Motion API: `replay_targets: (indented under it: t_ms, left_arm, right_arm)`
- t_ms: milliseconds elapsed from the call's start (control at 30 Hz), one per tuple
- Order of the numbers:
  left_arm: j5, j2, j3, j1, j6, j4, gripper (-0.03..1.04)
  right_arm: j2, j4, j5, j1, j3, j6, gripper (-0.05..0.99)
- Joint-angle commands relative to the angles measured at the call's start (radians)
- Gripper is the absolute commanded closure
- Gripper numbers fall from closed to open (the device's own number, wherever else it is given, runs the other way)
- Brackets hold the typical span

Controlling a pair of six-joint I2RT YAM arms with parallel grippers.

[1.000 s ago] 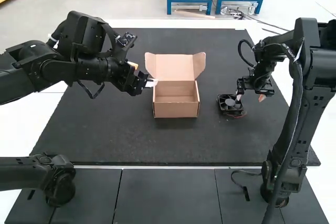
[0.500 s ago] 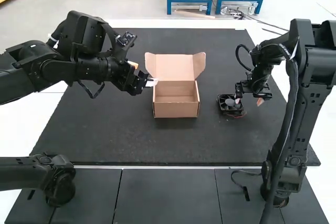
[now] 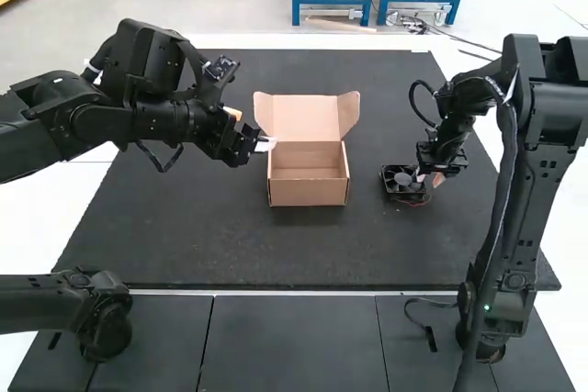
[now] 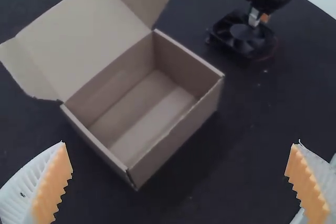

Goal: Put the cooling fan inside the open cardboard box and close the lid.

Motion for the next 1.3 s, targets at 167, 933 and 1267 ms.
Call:
replay_targets:
  t_ms: [167, 933, 1267]
  left_arm:
    - [-0.005, 0.004, 0.028, 0.009, 0.012, -0.003, 0.05]
    - [-0.034, -0.042, -0.030, 0.009, 0.012, -0.044, 0.05]
    - [-0.051, -0.097, -0.073, 0.009, 0.012, -0.052, 0.05]
  right_arm:
    - [0.046, -0.010, -0.027, 0.021, 0.004, -0.008, 0.94]
    - [-0.253, -0.203, -0.083, 0.002, 0.046, 0.132, 0.95]
    - [-0.466, -0.299, -0.150, 0.019, -0.005, 0.195, 0.95]
